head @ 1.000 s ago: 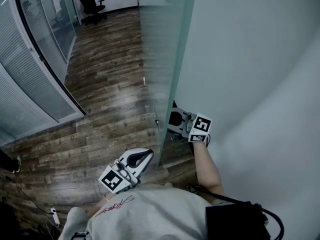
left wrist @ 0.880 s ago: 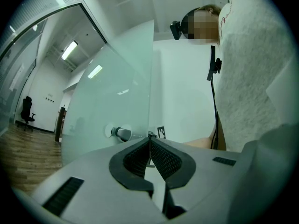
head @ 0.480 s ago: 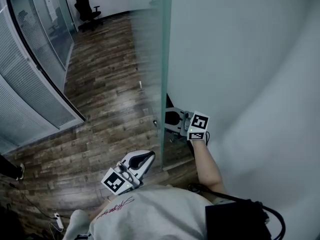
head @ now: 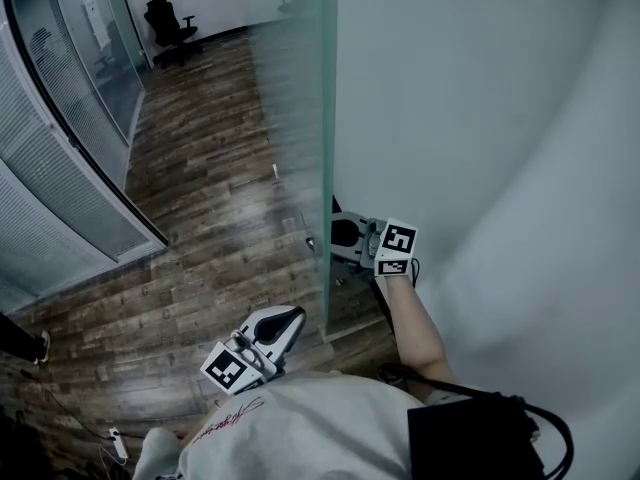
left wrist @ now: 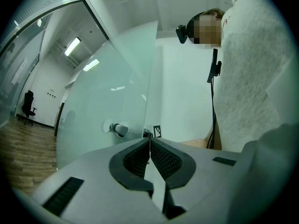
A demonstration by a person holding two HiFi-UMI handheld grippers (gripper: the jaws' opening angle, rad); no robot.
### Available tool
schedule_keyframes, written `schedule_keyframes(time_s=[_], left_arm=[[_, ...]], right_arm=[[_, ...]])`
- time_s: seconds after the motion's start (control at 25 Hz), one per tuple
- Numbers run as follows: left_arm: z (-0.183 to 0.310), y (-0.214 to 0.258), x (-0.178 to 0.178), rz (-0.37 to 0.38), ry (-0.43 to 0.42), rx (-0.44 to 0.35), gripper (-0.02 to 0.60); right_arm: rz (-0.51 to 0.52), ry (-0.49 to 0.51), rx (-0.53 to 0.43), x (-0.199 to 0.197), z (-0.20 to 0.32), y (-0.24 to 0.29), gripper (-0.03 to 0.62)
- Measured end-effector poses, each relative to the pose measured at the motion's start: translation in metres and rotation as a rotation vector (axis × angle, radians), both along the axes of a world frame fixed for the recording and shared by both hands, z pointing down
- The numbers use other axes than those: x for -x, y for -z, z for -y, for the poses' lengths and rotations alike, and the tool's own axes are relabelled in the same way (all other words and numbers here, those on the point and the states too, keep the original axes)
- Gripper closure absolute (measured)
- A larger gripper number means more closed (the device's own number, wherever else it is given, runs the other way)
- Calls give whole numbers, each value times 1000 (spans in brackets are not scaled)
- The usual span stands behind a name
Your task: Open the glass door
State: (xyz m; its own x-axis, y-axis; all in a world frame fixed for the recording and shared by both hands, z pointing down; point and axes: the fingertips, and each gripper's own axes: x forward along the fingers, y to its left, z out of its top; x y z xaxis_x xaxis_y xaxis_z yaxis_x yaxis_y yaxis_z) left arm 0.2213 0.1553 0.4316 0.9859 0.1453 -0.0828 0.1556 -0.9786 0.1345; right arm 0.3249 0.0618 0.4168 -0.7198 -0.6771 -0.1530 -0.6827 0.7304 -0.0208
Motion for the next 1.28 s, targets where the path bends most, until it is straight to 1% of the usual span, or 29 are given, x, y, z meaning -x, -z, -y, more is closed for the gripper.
schedule_keyframes(time_s=[0.28, 0.52, 0.76, 1.04, 1.28], left_arm=[[-6, 0, -5, 0, 9, 11, 563], [-13, 0, -8, 4, 10, 9, 563], [-16, -2, -11, 9, 12, 1, 563], [-20, -2, -16, 14, 9, -3, 563], [-25, -3, -21, 27, -1, -31, 563]], right_arm=[[25, 0, -7, -16, -5, 1, 480], [26, 13, -2, -26, -11, 3, 480], [54, 10, -7, -37, -15, 2, 480], [24, 7, 0, -48, -22, 3, 480], [35, 3, 0, -61, -24, 1, 480]])
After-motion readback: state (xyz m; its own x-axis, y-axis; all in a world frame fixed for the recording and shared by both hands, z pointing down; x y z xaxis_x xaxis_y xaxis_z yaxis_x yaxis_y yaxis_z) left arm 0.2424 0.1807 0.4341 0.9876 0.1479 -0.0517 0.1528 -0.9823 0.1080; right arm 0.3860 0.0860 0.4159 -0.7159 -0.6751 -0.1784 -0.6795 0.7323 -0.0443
